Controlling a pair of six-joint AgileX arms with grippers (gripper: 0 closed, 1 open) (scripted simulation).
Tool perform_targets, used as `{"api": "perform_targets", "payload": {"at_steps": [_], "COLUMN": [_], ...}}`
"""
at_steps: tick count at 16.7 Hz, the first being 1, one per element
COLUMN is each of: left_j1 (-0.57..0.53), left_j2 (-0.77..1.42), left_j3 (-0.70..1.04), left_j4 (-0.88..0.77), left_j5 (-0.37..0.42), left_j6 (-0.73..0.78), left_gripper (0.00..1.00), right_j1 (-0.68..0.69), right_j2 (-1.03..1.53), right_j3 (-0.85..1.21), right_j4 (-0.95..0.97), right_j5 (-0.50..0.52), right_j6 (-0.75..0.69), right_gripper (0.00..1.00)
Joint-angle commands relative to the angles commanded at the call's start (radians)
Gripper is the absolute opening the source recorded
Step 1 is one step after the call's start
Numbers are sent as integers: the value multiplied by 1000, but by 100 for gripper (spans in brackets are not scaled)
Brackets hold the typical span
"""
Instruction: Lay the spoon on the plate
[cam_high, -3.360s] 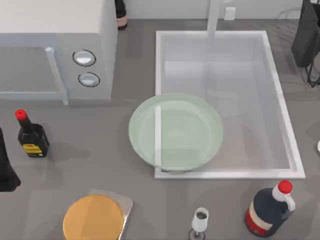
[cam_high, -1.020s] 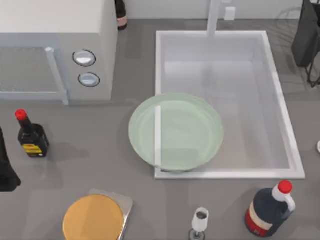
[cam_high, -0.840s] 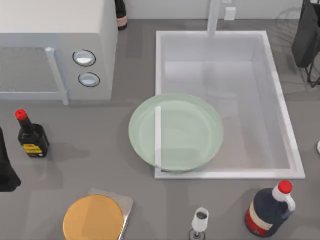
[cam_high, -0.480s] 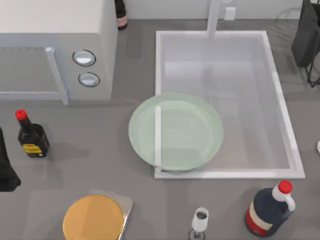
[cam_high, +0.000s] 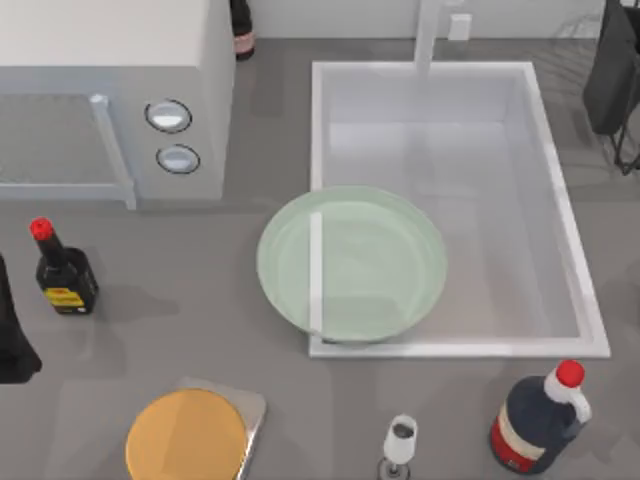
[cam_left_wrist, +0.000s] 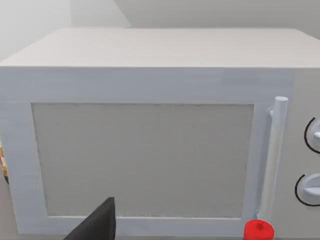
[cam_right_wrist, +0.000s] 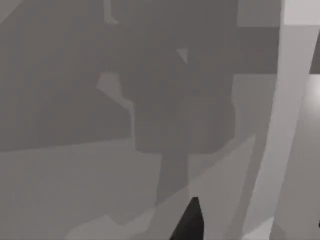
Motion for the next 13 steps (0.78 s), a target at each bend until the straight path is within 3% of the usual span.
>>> {"api": "perform_targets", "payload": {"at_steps": [5, 13], "left_j1": [0, 0], "left_j2": [0, 0], "left_j3": [0, 0], "left_j4": [0, 0], "left_j5": [0, 0], "left_j6": [0, 0], "left_gripper": [100, 100], "right_j1": [-2, 30], "right_j2": [-88, -63], "right_j3": [131, 177], "right_j4": [-223, -251], "right_j5": [0, 0], "right_j6": [0, -2], "right_gripper": [0, 0]}}
